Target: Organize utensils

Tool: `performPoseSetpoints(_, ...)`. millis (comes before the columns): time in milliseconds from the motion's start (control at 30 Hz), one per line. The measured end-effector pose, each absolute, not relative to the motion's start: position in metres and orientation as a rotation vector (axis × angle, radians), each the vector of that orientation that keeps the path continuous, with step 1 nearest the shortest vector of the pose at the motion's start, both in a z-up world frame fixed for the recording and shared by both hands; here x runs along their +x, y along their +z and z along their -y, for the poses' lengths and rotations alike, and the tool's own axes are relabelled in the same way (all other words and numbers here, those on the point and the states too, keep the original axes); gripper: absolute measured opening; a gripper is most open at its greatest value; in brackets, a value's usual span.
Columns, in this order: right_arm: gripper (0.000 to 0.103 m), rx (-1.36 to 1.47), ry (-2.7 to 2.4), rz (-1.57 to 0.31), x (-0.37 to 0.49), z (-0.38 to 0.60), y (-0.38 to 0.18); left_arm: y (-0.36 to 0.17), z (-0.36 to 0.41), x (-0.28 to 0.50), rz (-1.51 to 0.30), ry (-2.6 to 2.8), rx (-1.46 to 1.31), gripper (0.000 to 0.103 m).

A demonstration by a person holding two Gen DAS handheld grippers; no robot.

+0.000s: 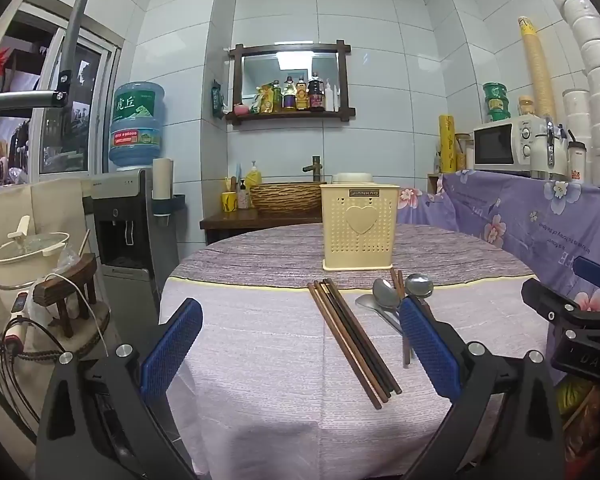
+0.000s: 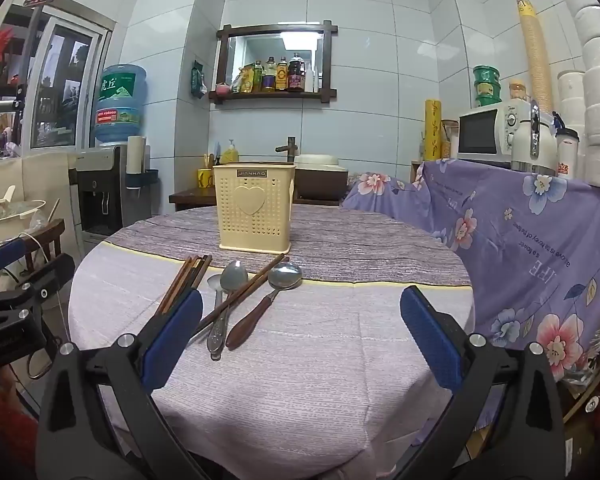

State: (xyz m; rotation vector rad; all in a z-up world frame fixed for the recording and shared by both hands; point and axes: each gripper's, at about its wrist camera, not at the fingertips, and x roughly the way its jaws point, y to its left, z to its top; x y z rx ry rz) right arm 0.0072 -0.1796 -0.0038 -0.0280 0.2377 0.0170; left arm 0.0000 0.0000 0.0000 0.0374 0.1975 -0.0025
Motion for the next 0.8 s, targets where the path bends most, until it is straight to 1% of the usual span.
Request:
performPoseSetpoints(433, 0.098, -0.023, 0.021, -0.236, 0.006, 0.177, -0.003, 0.012, 0.007, -0.005, -0.182, 0.003, 0.043, 0.098)
performPoseSetpoints(800, 0.098, -0.03, 0.032, -0.225, 0.006, 0.178, 0.001, 0.006, 0.006, -0.006, -0.162, 0.003, 0.04, 0.098)
